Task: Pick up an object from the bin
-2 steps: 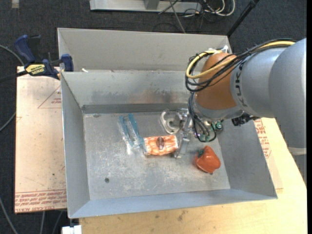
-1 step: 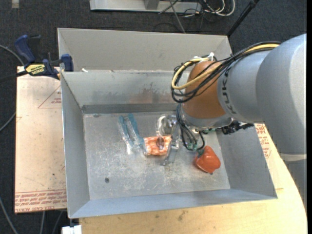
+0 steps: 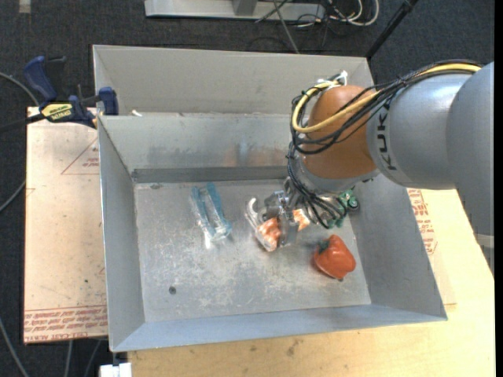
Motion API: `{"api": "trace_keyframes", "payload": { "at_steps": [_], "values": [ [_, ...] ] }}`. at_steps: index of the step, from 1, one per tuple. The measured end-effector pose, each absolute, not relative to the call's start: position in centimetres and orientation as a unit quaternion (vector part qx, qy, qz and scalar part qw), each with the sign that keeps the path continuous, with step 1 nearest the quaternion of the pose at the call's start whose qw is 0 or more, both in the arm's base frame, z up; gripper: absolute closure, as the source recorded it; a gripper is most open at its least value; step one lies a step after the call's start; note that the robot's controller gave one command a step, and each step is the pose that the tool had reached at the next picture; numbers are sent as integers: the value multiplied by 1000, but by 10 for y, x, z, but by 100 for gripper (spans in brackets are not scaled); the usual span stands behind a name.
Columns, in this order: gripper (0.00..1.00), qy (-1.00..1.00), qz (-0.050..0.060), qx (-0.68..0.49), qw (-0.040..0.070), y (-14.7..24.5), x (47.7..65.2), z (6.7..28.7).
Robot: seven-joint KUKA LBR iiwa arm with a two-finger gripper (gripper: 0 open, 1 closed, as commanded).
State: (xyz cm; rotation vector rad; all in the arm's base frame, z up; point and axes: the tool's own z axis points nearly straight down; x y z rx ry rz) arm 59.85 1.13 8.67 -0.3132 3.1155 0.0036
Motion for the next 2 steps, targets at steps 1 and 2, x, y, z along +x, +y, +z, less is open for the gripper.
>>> {"api": "trace_keyframes", "payload": {
  "at_steps": [1, 2],
  "values": [
    [100, 992, 0, -126, 3, -3, 602, 88],
    [100, 993, 2, -118, 5, -7, 604, 84]
  ]
}}
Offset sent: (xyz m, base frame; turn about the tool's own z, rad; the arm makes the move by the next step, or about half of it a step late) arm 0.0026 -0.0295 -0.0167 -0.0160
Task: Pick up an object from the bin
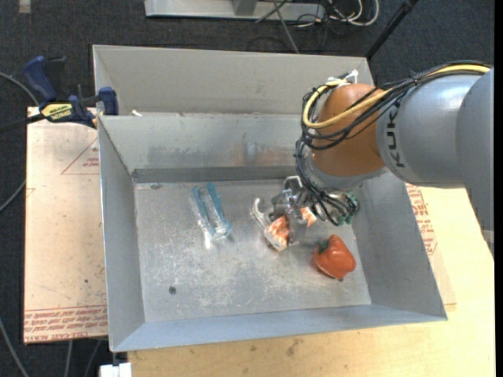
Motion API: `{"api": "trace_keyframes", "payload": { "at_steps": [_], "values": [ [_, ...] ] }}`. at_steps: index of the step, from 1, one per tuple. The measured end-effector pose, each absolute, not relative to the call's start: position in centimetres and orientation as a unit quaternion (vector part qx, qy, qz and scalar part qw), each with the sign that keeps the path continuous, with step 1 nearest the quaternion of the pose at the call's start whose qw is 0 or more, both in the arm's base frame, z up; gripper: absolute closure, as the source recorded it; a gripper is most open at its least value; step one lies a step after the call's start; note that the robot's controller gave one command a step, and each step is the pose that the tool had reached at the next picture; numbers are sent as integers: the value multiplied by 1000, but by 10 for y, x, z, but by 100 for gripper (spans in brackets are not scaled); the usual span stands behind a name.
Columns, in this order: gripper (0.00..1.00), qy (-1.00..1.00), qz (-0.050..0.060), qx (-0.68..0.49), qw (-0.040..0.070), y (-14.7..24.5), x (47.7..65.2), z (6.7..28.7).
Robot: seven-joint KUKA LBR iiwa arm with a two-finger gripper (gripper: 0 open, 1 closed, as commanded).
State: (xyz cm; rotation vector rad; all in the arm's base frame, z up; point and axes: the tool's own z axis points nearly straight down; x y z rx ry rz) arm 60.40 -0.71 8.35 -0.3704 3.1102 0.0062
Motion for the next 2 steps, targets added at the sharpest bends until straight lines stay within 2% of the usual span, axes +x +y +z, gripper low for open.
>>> {"api": "trace_keyframes", "payload": {
  "at_steps": [1, 2],
  "values": [
    [100, 993, 1, -122, -2, -1, 607, 121],
    [100, 993, 0, -118, 8, -10, 612, 145]
  ]
}}
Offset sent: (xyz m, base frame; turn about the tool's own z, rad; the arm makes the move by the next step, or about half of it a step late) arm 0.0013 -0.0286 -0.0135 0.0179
